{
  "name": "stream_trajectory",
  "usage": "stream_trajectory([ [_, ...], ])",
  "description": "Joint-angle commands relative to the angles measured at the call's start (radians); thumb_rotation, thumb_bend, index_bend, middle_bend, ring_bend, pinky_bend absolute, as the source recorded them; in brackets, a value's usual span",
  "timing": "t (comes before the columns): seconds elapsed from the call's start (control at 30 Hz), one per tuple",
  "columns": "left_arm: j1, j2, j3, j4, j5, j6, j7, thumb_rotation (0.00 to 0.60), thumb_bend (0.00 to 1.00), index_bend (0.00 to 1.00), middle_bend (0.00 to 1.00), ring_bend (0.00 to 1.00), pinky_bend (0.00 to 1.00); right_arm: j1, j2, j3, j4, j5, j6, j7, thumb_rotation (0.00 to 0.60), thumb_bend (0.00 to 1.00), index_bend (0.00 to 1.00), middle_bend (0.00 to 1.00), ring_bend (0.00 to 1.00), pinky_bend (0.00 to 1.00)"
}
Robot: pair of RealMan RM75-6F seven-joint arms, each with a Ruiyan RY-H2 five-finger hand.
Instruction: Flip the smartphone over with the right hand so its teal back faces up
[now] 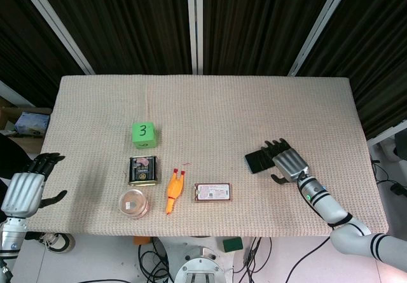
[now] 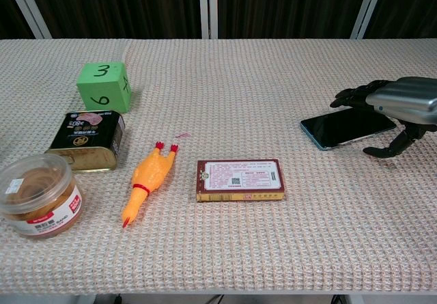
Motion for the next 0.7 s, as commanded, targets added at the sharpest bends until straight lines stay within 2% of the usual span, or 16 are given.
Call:
stream_trajectory([
  [0.03,0.001,0.002,0.0,0.0,0.001,0.002,0.0,0.6,0.11,0.21,0.19,0.15,0.34,0.002,-0.005,-0.006,0.008,-0.007,0.009,0.013,0.475,0.39,0.0,0.0,0.0,0.0],
  [0.2,0.0,0.003,0.001,0.001,-0.002,-0.004,-0.002,0.6,0.11,0.21,0.19,0.15,0.34,0.002,-0.024,-0.022,0.03,-0.031,0.029,0.047,0.482,0.39,0.0,0.01,0.0,0.0],
  [0.43,-0.001,0.003,0.0,0.002,-0.004,-0.006,-0.003,0.6,0.11,0.21,0.19,0.15,0.34,0.006,-0.058,-0.037,0.094,-0.094,0.082,0.124,0.556,0.4,0.0,0.13,0.0,0.0],
  [0.53,-0.001,0.005,0.0,0.0,-0.005,-0.008,-0.002,0.6,0.11,0.21,0.19,0.15,0.34,0.009,-0.065,-0.042,0.11,-0.107,0.09,0.144,0.567,0.4,0.05,0.19,0.0,0.0],
  [0.7,0.002,0.008,0.001,-0.003,-0.006,-0.004,0.0,0.6,0.11,0.21,0.19,0.15,0.34,0.016,-0.072,-0.051,0.124,-0.112,0.084,0.158,0.571,0.4,0.08,0.21,0.0,0.0],
])
